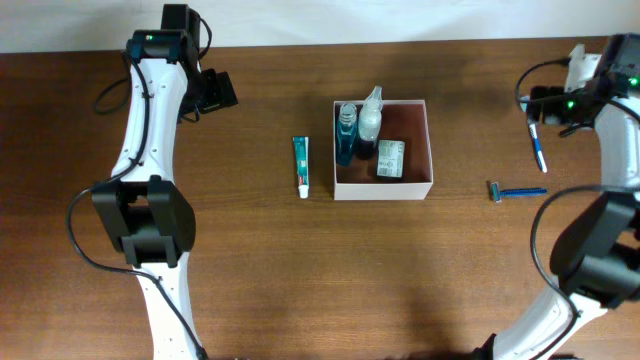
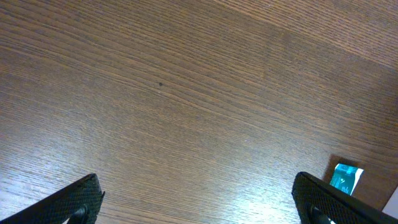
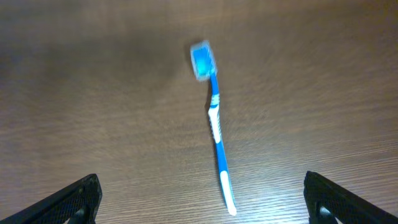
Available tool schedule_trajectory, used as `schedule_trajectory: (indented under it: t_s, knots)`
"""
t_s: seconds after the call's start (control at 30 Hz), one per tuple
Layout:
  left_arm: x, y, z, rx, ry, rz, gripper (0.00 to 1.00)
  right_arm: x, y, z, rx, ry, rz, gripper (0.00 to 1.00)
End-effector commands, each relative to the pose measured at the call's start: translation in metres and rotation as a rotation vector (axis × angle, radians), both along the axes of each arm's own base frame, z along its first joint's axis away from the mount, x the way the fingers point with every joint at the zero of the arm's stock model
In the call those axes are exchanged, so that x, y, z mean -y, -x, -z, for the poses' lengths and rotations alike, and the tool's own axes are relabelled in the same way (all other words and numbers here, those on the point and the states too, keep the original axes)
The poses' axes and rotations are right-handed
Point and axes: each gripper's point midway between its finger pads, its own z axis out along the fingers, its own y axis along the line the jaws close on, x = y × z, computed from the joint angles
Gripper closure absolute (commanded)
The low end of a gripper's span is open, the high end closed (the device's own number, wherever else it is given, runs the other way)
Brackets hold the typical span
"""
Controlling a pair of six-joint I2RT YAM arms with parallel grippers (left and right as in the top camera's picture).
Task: Pack container
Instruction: 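Move the right gripper forward over the blue toothbrush, then lower the right gripper around the toothbrush handle and close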
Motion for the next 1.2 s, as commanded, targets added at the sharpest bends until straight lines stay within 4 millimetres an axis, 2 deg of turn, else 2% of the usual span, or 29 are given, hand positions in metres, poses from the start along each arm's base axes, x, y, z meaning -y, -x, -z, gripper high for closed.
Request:
schedule_trajectory:
  t_s: [0.0, 0.27, 0.5, 0.67, 0.83, 1.17]
  knots:
    - [-0.002, -0.002, 0.0, 0.004, -0.007, 0.012, 0.01, 0.004, 0.0, 0.029, -0.045, -0.03, -0.004, 0.01]
    - [-0.002, -0.002, 0.0, 0.004, -0.007, 0.012, 0.01, 0.011, -0.01, 0.062, -0.058, -0.032, -0.003, 0.01]
    - [-0.002, -0.002, 0.0, 0.004, -0.007, 0.012, 0.01, 0.01, -0.003, 0.1, -0.135, -0.047, -0.023, 0.01]
    - [-0.002, -0.002, 0.0, 0.004, -0.007, 0.012, 0.01, 0.018, 0.0, 0.103, -0.157, -0.004, -0.008, 0.01]
    - [-0.002, -0.002, 0.0, 0.004, -0.007, 0.012, 0.01, 0.016, 0.004, 0.111, -0.183, 0.0, -0.046, 0.02]
    - [-0.002, -0.002, 0.0, 0.004, -0.007, 0.012, 0.01, 0.014, 0.011, 0.127, -0.224, -0.021, -0.052, 0.13]
